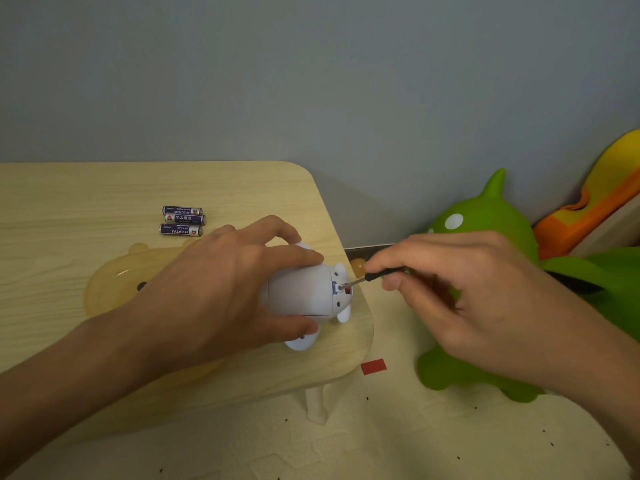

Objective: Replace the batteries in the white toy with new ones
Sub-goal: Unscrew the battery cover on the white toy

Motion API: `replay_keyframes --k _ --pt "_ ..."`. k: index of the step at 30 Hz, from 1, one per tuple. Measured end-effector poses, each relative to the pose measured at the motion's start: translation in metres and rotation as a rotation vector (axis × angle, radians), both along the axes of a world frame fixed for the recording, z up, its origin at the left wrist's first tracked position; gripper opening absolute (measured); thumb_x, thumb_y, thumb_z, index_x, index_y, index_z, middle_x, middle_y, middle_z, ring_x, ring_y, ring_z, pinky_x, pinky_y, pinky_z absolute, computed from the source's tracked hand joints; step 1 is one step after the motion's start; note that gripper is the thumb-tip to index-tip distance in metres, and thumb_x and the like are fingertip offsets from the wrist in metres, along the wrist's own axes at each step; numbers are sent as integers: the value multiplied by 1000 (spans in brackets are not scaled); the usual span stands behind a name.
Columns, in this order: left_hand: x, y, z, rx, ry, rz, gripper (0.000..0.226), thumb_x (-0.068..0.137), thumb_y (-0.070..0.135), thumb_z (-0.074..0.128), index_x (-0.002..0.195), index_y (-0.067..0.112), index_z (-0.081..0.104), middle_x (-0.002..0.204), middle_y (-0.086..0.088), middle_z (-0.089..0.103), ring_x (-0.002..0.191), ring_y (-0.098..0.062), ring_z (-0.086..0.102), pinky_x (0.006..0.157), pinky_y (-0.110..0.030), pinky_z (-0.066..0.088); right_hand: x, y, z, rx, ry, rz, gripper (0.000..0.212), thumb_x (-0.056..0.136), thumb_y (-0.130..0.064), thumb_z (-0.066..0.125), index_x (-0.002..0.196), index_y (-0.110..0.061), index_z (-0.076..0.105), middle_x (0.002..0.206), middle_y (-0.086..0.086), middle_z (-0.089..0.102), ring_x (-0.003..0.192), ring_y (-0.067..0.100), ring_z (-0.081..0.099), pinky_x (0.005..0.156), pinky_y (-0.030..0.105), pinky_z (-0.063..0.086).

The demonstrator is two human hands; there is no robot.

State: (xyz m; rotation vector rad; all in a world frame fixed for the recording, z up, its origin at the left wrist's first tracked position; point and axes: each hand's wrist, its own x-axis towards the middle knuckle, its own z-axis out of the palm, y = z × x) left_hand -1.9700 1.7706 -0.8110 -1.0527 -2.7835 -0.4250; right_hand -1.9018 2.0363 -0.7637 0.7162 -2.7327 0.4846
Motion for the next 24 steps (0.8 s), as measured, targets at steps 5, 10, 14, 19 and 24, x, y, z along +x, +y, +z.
replay_keyframes --k 5,10,14,19,24 --pt "1 1 -1 -8 16 -2 70 68 82 55 133 56 48 139 22 49 90 -27 68 72 -42 56 1 -17 -18 40 22 -61 47 108 -46 35 103 -19 73 85 -7 69 69 14 65 62 32 56" --pt "1 2 1 -17 5 1 71 69 83 52 134 54 47 141 21 48 95 -26 68 75 -41 55 -2 -13 -20 137 155 -27 31 104 -21 52 129 -15 69 98 1 76 68 26 70 49 47 58" --pt "2 1 1 -1 -2 3 69 69 82 52 133 54 50 141 20 50 93 -26 67 74 -41 55 -7 1 -12 140 139 51 21 103 -12 61 110 -16 80 97 -3 73 74 21 71 61 43 60" --pt "0 0 1 12 -19 15 73 68 83 52 135 54 51 141 23 49 96 -23 67 74 -41 57 -28 17 3 -180 115 -122 14 94 -19 75 100 -25 86 91 -21 78 83 -6 70 77 8 53" --pt "0 -1 0 12 -19 2 72 68 85 53 134 59 47 139 29 48 98 -18 66 75 -38 56 -78 -12 -44 -384 -152 -257 13 93 -16 82 100 -25 87 83 -22 77 68 -11 71 68 8 51"
